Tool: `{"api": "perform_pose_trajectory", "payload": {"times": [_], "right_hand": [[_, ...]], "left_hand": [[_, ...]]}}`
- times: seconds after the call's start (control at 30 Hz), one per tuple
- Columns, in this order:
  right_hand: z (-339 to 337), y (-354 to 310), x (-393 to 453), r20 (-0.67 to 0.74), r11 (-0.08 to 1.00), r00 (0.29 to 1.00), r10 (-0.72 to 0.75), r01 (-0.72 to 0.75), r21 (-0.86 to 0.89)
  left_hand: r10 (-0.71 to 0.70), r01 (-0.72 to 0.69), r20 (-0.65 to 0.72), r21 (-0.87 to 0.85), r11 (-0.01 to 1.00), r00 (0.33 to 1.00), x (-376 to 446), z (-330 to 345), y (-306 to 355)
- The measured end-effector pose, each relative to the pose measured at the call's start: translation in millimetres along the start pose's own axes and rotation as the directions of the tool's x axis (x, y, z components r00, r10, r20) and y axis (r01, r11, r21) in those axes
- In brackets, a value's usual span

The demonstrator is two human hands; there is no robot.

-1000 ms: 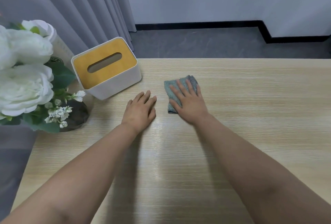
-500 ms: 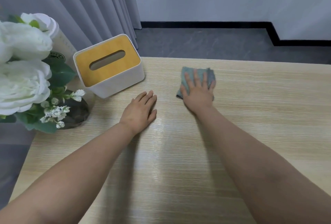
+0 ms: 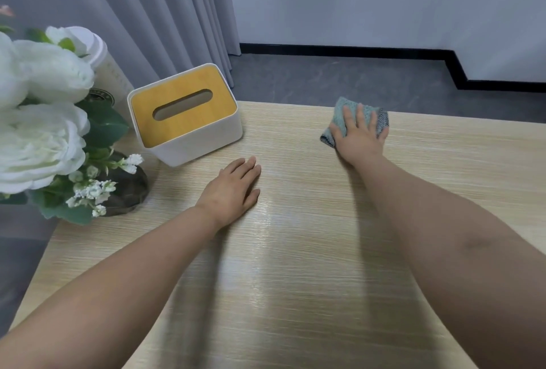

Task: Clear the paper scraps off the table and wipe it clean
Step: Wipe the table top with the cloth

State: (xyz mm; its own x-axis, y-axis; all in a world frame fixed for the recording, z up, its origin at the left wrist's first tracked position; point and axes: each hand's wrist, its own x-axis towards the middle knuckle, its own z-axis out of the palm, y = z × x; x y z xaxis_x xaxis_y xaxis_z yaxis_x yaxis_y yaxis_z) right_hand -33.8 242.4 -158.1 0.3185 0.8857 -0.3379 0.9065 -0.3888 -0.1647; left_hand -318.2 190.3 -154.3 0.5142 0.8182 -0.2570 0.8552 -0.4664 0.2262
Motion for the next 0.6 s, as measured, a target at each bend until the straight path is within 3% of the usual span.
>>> {"api": "perform_pose_trajectory", "payload": {"times": [0.1, 0.3, 0.6], "right_hand": [[-2, -13, 0, 0.026, 1.000, 0.999, 0.027, -0.027, -0.001], [15, -57, -27, 0.077, 0.978, 0.976, -0.202, 0.205, -0.033], [24, -7, -80, 0.047, 0.993, 0.993, -0.112, 0.113, -0.017]], "left_hand": [[-0.002, 0.002, 0.016, 0.009, 1.000, 1.000, 0, -1, 1], [-0.001, -0.001, 0.072, 0.017, 1.000, 0.997, 3, -3, -2], [0.000, 0.003, 0.154, -0.015, 1.000, 0.988, 0, -10, -2]]}}
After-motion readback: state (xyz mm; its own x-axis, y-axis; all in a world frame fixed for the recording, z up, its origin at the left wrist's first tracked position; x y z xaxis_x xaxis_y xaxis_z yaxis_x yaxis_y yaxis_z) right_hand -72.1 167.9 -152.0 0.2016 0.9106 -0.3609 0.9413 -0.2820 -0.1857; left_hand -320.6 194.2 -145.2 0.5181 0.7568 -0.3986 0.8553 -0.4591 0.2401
